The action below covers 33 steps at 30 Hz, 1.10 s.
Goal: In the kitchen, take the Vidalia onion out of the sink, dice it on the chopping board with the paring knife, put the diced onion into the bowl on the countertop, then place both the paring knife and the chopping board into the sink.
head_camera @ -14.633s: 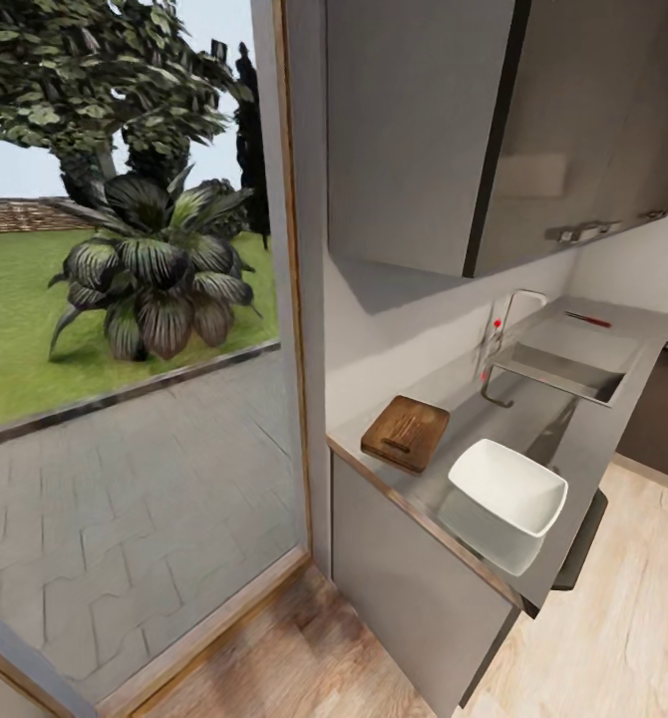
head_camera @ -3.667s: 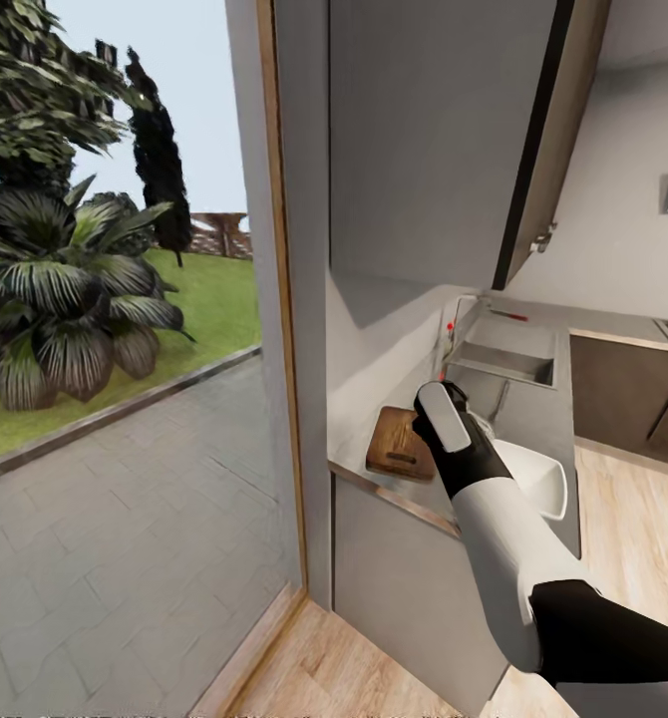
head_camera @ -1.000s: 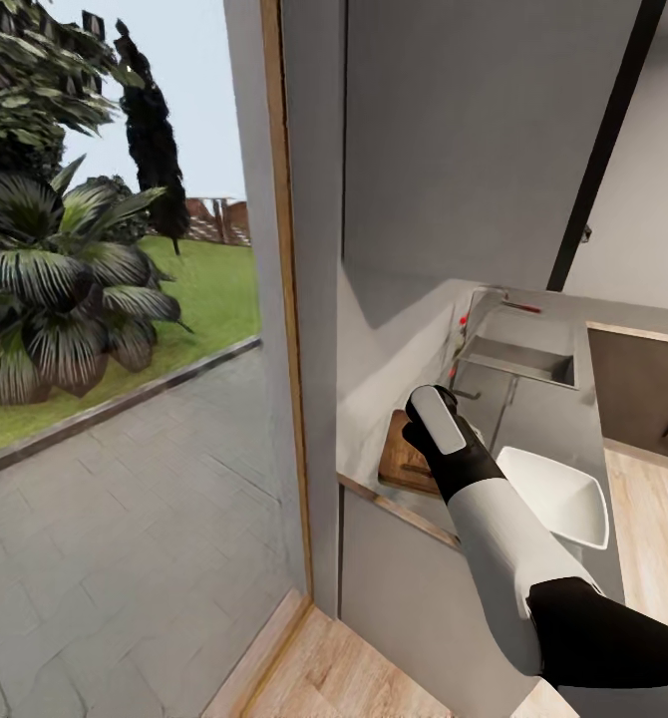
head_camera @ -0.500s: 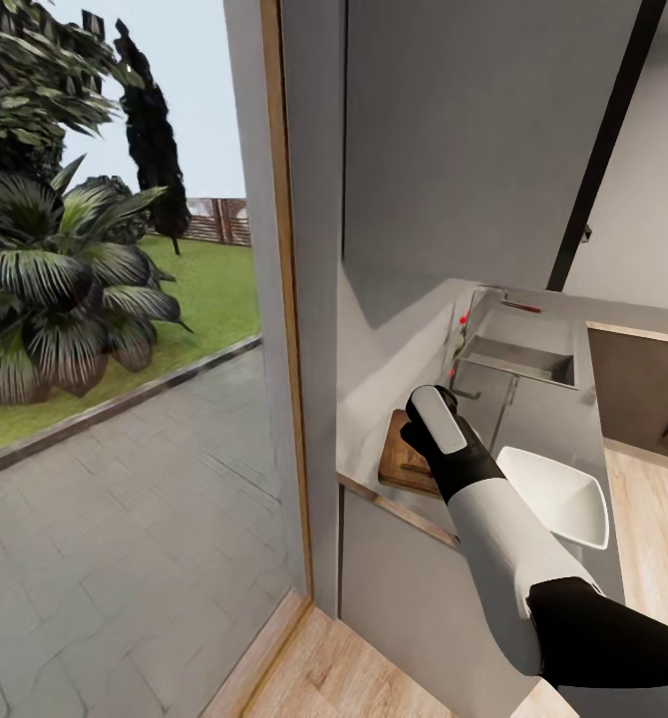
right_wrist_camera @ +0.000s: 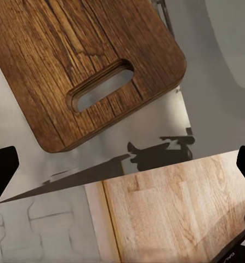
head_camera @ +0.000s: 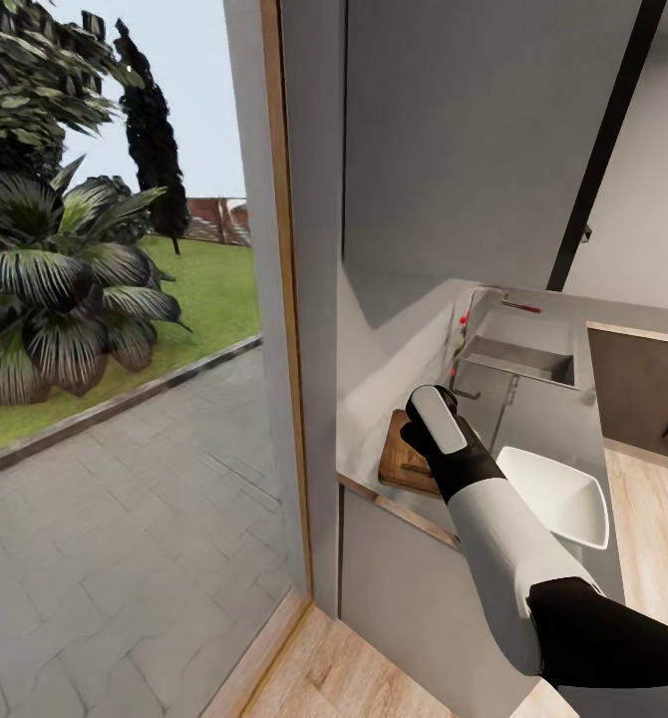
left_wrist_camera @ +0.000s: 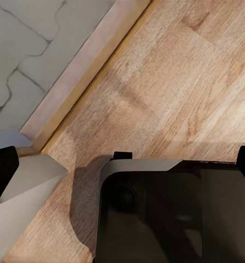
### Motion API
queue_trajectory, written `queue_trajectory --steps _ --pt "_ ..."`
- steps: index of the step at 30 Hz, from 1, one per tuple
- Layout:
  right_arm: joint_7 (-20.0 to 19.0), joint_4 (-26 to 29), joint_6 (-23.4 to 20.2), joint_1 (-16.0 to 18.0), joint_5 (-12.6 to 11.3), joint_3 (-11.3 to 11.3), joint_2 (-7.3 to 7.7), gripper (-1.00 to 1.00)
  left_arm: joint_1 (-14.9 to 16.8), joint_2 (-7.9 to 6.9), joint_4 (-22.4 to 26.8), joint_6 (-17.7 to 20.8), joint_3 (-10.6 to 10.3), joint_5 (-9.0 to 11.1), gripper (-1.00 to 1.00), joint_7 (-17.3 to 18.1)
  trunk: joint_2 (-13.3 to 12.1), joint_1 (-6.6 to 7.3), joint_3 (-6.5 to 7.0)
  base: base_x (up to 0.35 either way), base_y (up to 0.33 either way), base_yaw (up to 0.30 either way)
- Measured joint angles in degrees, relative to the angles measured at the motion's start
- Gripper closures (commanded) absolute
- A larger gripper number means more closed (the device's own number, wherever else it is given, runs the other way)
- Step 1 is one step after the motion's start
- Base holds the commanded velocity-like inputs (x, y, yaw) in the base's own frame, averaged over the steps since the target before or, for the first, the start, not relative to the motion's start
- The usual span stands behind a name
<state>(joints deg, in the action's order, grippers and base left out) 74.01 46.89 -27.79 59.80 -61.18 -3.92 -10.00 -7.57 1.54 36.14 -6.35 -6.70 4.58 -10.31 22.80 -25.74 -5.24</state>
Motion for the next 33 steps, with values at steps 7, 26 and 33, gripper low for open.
queue_trajectory --steps 7,26,33 --pt "0.0 0.0 0.0 0.0 0.0 0.0 0.0 -1.0 0.0 0.0 0.0 0.0 0.0 0.0 -1.0 0.0 0.0 0.0 0.0 0.0 0.0 0.0" --pt "-0.1 0.0 0.0 0.0 -0.1 0.1 0.0 -1.0 0.0 0.0 0.0 0.0 0.0 0.0 -1.0 0.0 0.0 0.0 0.0 0.0 0.0 0.0" --pt "-0.1 0.0 0.0 0.0 -0.1 0.1 0.0 -1.0 0.0 0.0 0.1 0.0 0.0 0.0 -1.0 0.0 0.0 0.0 0.0 0.003 0.003 0.0"
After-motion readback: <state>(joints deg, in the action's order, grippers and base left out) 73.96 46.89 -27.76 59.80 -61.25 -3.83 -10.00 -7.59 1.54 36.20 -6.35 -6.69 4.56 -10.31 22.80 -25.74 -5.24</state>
